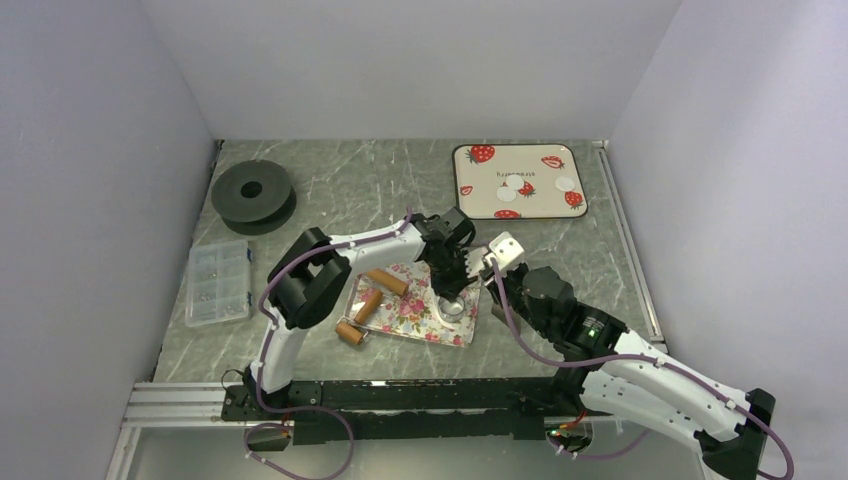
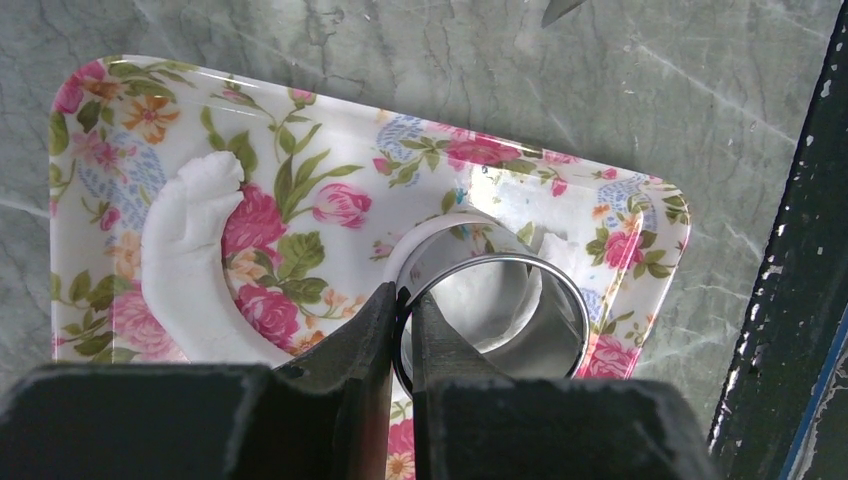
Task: Roll out the dumpling wrappers from the dough
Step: Remove the dumpling wrapper from the work surface.
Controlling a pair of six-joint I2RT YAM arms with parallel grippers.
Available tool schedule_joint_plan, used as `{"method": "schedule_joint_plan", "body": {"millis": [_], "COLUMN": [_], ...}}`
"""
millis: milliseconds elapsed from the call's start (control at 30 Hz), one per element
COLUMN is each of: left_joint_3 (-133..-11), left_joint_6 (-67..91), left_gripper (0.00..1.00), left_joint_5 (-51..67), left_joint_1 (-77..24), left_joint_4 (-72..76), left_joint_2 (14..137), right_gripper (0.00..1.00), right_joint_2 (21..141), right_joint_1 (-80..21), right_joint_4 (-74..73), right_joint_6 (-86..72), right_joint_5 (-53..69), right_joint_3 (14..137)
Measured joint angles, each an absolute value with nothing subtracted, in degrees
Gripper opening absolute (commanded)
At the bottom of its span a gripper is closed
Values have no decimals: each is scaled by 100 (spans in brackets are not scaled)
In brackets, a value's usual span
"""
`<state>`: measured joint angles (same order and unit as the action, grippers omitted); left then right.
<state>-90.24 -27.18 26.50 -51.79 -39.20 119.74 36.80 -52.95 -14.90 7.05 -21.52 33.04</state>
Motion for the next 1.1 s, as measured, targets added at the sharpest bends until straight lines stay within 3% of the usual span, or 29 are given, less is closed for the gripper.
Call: {"method": "schedule_joint_plan", "body": {"millis": [867, 1100], "left_joint_3": [-7931, -7911], "left_joint_6": [-2609, -2674], "left_gripper": [14, 36], "left_joint_5": [1688, 1417], "left_joint_1": [-5553, -5714], "left_joint_4": [-2709, -2821], "left_joint_2": [11367, 11334], "right_gripper": [0, 0], "right_joint_2": [3548, 3583], "right_joint_1": [-5275, -5251], "right_joint_4": [-1455, -1452], "right_joint_6": [681, 709], "right_joint_5": [-1872, -1929], "right_joint_3": [3304, 3315]}}
